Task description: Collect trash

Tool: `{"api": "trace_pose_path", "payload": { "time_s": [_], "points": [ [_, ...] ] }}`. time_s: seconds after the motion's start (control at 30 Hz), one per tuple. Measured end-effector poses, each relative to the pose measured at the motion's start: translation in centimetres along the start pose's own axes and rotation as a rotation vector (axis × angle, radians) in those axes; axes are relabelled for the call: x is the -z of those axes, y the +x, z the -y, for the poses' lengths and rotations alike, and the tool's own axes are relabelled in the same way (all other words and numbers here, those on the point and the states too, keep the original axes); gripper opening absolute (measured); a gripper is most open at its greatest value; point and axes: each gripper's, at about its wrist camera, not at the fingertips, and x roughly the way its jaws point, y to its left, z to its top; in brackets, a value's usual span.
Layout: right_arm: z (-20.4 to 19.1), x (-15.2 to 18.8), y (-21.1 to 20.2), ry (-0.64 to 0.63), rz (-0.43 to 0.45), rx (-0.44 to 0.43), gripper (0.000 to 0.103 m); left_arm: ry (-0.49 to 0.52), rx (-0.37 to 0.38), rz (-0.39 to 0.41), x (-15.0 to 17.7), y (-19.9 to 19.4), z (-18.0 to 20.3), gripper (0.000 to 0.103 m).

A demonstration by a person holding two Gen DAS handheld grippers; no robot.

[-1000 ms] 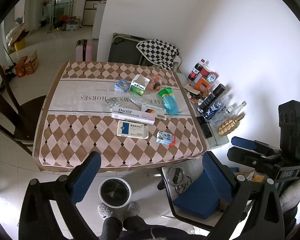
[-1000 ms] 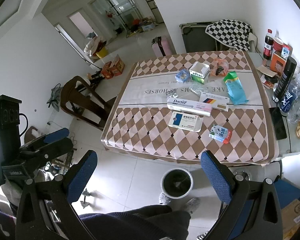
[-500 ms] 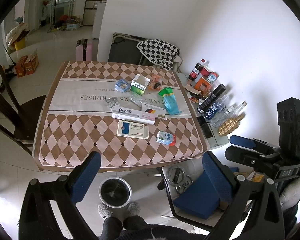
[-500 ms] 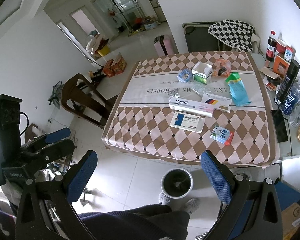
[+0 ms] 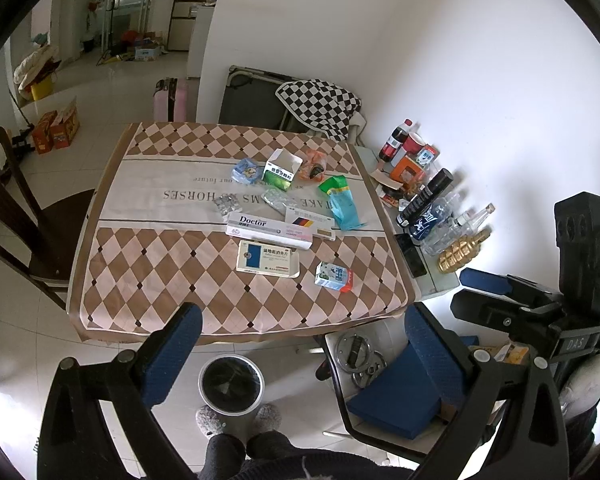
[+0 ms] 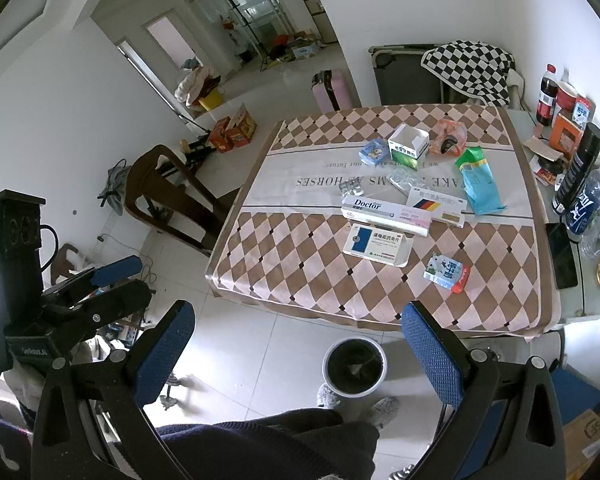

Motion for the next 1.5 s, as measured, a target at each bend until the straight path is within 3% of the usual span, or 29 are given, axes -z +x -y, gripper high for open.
{"api": "trace_pose_path", "payload": {
  "time_s": [1.37,1.43,1.5],
  "points": [
    [0.5,0.1,-0.1,0.003,0.003,-0.003,0.103,0.004,-0.005,-0.004,0.0,0.1,0.2,0.103],
    [-0.7,0.2,0.2,0.021,0.012,0.001,0.103,-0.005,-0.039,-0.008,0.2,0.9,-0.8,0.103],
    [-1.1,-0.1,0.6,0.067,0.031,0.022,0.103,-0.018,-0.136,-0.005,-0.3,2.4,-1.6,0.103]
  ]
}}
